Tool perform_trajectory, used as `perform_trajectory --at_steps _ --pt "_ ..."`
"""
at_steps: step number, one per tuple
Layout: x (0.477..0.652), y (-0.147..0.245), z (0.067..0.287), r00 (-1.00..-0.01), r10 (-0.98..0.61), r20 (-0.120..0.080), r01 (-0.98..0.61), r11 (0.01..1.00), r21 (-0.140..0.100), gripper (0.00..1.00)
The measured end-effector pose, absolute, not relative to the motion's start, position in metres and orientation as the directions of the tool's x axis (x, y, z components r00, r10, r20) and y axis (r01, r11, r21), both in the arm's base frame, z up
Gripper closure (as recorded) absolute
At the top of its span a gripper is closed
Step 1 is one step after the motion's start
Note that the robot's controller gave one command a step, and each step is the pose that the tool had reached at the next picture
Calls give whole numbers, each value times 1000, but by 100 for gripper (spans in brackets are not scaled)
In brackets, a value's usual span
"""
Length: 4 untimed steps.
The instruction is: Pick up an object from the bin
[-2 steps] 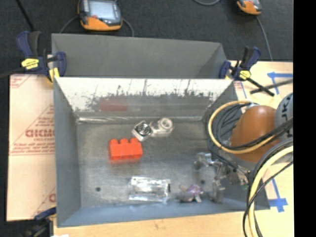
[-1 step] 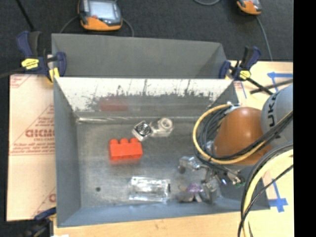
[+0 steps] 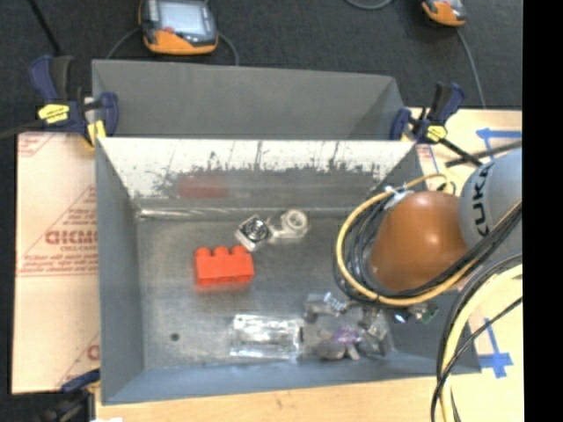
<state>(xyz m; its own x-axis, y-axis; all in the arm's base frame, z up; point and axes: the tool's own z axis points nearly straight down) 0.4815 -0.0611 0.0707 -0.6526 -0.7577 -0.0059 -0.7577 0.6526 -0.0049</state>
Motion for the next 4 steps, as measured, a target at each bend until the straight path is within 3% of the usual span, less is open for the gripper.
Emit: perform_trajectory --at_steps 1,2,3,4 --pt "478 -43 73 -707 -707 -12 -707 707 -12 0" --pt "481 -39 77 -319 -947 -14 -947 320 -31 0" --pt "473 -37 73 -316 -949 -3 -949 316 -5 100" --pt "503 -49 70 -50 -999 0 -999 50 -2 100"
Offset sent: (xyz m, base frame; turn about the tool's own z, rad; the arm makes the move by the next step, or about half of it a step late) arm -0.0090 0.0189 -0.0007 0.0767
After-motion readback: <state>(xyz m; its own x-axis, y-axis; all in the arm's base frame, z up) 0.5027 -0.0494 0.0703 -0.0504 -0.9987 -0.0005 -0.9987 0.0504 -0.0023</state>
